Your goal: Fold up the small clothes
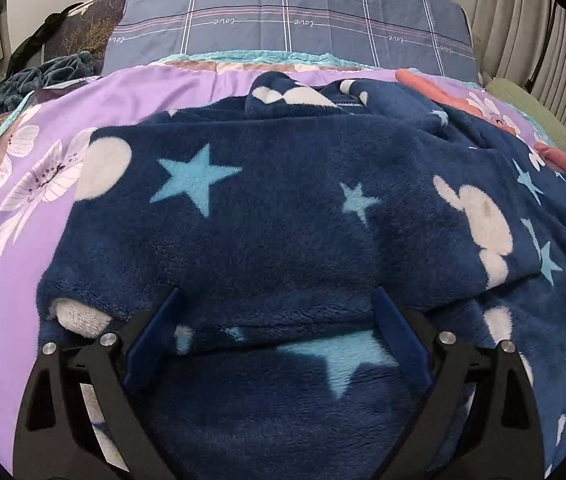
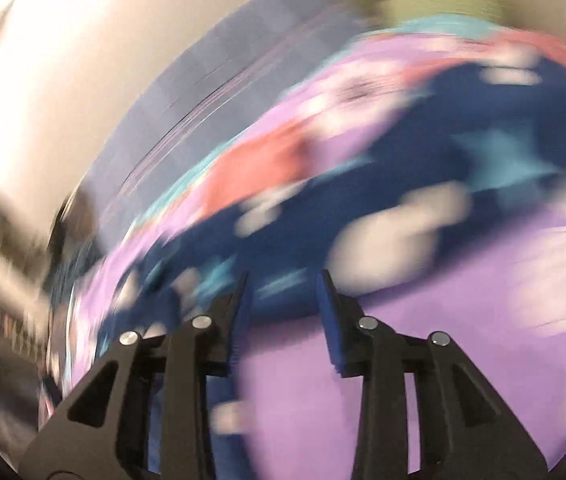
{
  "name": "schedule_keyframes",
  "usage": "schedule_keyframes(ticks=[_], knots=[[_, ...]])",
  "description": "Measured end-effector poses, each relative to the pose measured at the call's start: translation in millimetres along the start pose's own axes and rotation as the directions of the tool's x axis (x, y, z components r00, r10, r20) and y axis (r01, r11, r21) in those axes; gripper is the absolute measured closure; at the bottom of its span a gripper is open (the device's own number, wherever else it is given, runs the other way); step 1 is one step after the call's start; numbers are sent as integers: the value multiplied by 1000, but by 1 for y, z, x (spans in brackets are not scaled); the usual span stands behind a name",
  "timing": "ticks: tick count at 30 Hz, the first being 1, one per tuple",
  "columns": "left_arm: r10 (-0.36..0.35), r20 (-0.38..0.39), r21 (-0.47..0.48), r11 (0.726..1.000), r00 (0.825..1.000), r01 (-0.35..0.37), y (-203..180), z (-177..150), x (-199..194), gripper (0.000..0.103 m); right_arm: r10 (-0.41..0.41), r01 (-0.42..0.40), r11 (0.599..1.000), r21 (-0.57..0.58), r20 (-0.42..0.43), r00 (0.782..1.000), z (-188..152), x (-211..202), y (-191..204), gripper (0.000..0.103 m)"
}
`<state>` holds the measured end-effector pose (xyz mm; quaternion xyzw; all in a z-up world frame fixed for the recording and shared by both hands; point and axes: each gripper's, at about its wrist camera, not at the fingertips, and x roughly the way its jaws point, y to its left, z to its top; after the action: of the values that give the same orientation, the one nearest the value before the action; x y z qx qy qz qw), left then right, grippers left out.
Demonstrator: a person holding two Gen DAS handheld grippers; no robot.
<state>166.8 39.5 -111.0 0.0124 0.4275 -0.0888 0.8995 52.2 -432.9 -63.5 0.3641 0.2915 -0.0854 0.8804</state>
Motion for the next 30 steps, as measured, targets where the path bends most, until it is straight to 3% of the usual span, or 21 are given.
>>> schedule_keyframes(ticks=[2,4,8,11,13,16,19,22,24,27,30], knots=[[-28,-2,-21,999,1000,27,5,1,0,6,-57,46,986,162,64,996,17,-24,-53,67],[-23,-2,-14,1000,1000,23,2,1,1,5,-41,-5,953,302,146,988,28,-46,-101,66],[-13,-3,-5,1000,1000,13,0,0,3,5,-17,-70,896,438,192,981,33,-55,-147,63],[-19,-3,-9,1000,1000,19,5,1,1,4,20,-125,864,487,214,977,35,-49,-161,65],[-18,-3,-8,1000,1000,18,5,1,1,4,26,-134,864,485,222,975,40,-46,-161,66],[-19,-2,-9,1000,1000,19,6,1,1,4,-33,-71,870,487,201,979,46,-36,-155,91],[-19,-2,-9,1000,1000,19,6,1,0,4,-40,-82,874,479,240,970,51,-43,-144,94],[-19,-3,-8,1000,1000,19,6,1,0,4,-58,-58,926,373,291,955,48,-59,-100,94],[-19,-2,-9,1000,1000,19,6,0,0,4,-19,-75,954,292,305,952,52,-59,-66,94],[-26,1,-13,1000,1000,26,7,0,-1,4,136,-162,983,81,264,955,45,-43,26,94],[-36,5,-20,999,999,36,8,0,-1,3,296,-289,955,-71,137,945,21,-16,106,94]])
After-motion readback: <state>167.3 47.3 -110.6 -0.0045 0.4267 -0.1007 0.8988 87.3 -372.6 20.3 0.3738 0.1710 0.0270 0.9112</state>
